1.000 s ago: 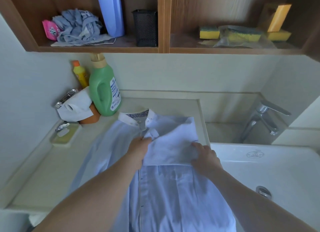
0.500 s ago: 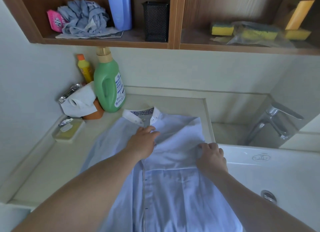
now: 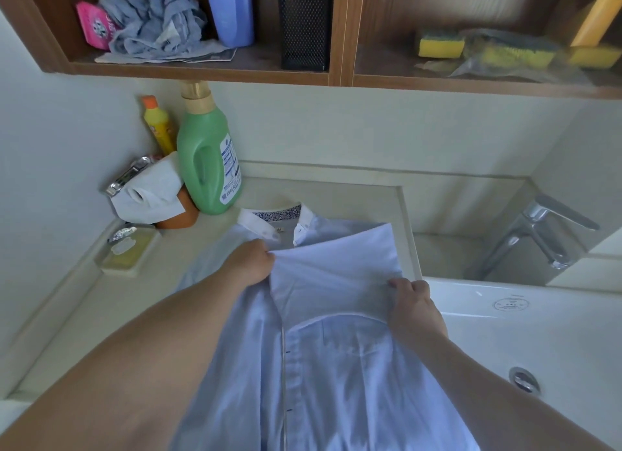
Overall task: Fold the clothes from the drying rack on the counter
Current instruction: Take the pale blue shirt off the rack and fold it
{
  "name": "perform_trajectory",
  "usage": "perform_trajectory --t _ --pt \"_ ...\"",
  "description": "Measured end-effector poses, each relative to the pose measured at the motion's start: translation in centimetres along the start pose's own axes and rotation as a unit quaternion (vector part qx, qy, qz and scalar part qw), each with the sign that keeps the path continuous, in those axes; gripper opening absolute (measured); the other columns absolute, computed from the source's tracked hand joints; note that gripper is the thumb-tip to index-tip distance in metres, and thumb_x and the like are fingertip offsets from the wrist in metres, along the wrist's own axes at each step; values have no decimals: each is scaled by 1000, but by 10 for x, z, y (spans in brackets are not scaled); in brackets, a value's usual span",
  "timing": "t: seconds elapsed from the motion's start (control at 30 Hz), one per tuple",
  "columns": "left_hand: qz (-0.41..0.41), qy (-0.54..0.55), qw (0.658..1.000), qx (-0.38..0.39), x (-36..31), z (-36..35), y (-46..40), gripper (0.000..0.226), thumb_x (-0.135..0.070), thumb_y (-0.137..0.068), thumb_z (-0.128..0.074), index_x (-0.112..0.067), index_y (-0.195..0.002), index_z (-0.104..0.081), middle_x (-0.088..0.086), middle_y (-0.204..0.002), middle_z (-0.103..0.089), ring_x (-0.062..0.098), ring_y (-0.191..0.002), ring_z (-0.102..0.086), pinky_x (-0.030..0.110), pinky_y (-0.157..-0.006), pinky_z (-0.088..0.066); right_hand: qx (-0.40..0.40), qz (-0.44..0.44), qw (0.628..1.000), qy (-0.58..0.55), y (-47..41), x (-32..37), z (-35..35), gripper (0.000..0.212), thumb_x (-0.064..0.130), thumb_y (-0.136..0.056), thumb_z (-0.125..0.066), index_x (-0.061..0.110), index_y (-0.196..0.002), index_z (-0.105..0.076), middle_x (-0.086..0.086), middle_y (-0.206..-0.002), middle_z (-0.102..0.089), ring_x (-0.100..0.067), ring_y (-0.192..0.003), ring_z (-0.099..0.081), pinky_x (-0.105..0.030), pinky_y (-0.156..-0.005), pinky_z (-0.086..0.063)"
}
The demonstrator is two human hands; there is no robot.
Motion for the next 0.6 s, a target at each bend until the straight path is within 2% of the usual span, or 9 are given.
perform_trajectory --t 0.17,0.3,0.37,0.43,0.53,0.6 --pt "30 -1 998 -47 4 0 6 30 -19 -104 -40 0 -118 -58 22 -127 -64 37 -117 -59 38 -92 -44 19 -8 1000 -13 -6 1 4 54 10 -88 -40 36 -135 -47 -6 -125 -38 -32 -98 -59 -39 -89 -49" --pt "81 54 993 -64 -11 -2 18 39 -29 -102 -46 1 -127 -43 24 -129 -61 42 -119 -59 42 -95 -47 37 12 999 -38 -21 -2 8 48 13 -88 -50 36 -129 -55 -6 -108 -50 -26 -82 -53 -29 -73 -44" --pt "127 77 989 -27 -13 -10 25 52 -36 -96 -55 -2 -131 -38 16 -129 -60 38 -119 -60 39 -94 -48 52 11 998 -47 -26 -3 8 44 14 -88 -53 37 -125 -60 -4 -109 -60 -22 -85 -54 -27 -72 -43" --pt "114 95 989 6 -19 -20 28 53 -27 -92 -59 -1 -132 -36 13 -120 -61 35 -113 -62 34 -84 -49 45 5 997 -67 -28 -5 11 44 12 -88 -54 36 -123 -64 -3 -115 -65 -21 -91 -54 -27 -77 -47" --pt "78 198 976 -53 -23 -22 29 42 -15 -92 -58 -9 -129 -42 9 -111 -62 35 -108 -63 38 -85 -51 -22 -8 994 -108 -31 -7 19 48 6 -84 -53 29 -123 -68 -5 -116 -68 -26 -97 -62 -27 -80 -48" --pt "71 203 974 -77 -21 -22 29 43 -13 -95 -57 -10 -134 -41 12 -120 -63 36 -112 -62 38 -86 -49 -32 -12 993 -113 -33 -10 19 52 5 -84 -52 28 -129 -65 -6 -121 -65 -28 -102 -64 -28 -81 -47"
Point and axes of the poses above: each hand's wrist, its own y-axis away from the middle knuckle, its own z-axis out of the back of the hand, x = y × z, the point moved 4 cm from there along -y, towards the middle knuckle
